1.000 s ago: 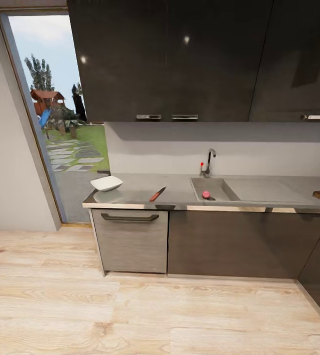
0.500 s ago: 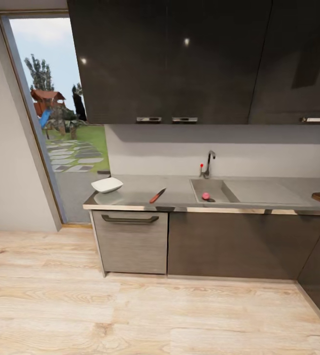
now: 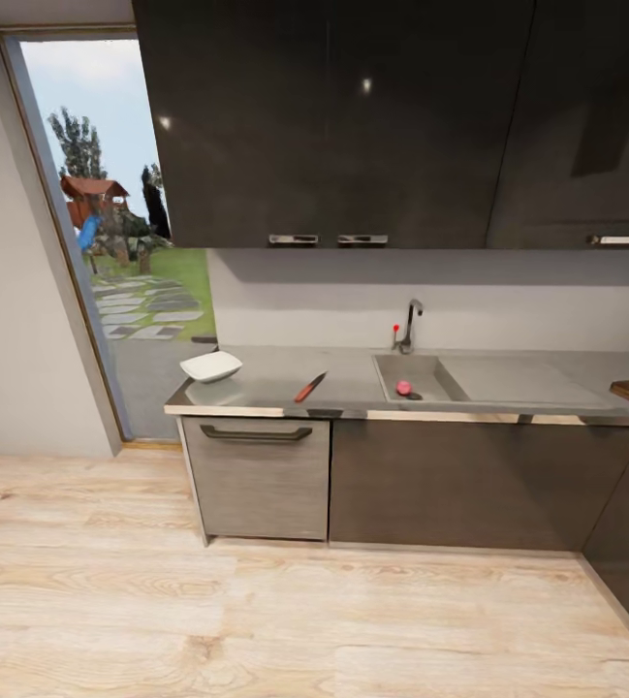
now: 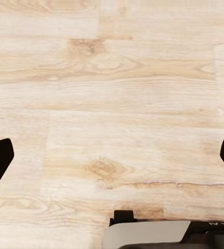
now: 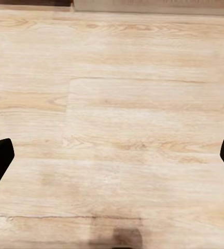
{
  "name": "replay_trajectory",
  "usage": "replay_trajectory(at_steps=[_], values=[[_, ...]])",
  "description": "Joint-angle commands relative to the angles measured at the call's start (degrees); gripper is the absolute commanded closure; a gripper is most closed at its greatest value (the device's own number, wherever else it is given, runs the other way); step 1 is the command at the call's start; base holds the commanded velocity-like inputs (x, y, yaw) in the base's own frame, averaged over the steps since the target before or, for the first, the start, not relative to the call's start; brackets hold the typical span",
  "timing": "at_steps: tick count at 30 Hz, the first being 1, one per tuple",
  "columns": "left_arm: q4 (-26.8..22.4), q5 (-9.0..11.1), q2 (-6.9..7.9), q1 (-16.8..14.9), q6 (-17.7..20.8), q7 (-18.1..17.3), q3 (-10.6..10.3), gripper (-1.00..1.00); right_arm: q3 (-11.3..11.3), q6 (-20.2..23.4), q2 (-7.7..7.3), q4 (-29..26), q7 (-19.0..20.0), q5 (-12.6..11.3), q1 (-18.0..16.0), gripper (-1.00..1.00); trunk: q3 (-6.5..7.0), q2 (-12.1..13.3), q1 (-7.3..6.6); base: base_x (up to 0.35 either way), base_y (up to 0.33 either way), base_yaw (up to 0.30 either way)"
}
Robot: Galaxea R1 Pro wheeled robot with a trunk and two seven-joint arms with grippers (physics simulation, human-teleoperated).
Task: In the kitchen, take the Vidalia onion out of the sink, dice it on the chopping board with the paring knife, put the diced onion into the bowl on the countertop, then place both the paring knife and the chopping board into the sink.
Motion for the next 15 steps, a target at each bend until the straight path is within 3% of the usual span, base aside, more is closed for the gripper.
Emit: replay_trajectory(at_steps=[1,15], values=[[0.0,0.0,-0.01,0.0,-0.1,0.0,0.0,-1.00,0.0,-0.2,0.00,0.0,0.0,0.0,0.0,-1.00,0.11,0.4,-0.21,0.000,0.000,0.000],[0.0,0.1,-0.01,0.0,-0.1,0.0,0.0,-1.00,0.0,-0.2,0.00,0.0,0.0,0.0,0.0,-1.00,2.62,6.0,-3.29,0.000,0.000,0.000]])
